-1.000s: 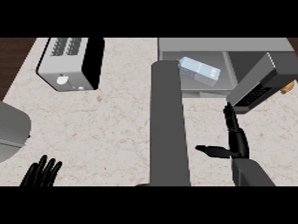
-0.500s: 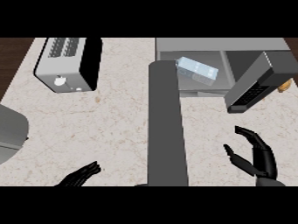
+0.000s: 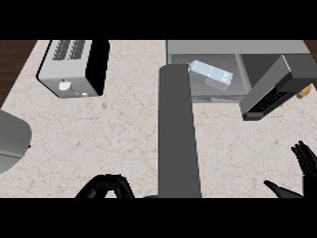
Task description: Pick up the milk, place it into the microwave and close the microwave
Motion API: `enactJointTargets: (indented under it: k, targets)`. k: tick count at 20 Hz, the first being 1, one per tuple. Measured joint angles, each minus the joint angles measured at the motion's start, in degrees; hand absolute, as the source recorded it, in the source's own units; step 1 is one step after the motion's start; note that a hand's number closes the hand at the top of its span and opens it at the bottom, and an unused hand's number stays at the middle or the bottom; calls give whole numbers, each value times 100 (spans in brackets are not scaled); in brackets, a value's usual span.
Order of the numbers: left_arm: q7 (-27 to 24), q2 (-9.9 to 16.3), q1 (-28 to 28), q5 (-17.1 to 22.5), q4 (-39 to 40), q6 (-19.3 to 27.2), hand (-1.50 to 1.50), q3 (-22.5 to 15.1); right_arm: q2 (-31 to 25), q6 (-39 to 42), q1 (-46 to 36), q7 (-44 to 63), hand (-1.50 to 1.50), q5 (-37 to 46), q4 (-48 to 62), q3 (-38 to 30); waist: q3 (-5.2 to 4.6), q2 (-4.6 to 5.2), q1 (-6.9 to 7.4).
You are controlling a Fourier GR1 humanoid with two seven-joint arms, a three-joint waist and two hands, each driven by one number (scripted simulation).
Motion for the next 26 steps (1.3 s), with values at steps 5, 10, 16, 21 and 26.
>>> enactJointTargets:
  k: [5,10,16,21,26]
  targets:
    - [102,-51,-806,-61,560,827,150,-187,-225,170,288,21,-150,-179,-62,-150,2,6,11]
    - [415,-19,-1500,-374,1234,652,150,-462,-463,339,346,105,-150,-291,-71,-197,7,11,-22]
    - [1003,-70,-2253,-480,2167,351,150,-1133,-674,531,466,182,-150,-419,-226,-187,9,19,-99]
    - [923,-79,-2932,-97,2952,813,150,-2030,-765,632,436,181,-150,-487,-307,-145,4,26,-140]
    - [545,-50,-3391,509,3416,1634,150,-2856,-806,758,409,284,-150,-577,-676,-4,-5,36,-227]
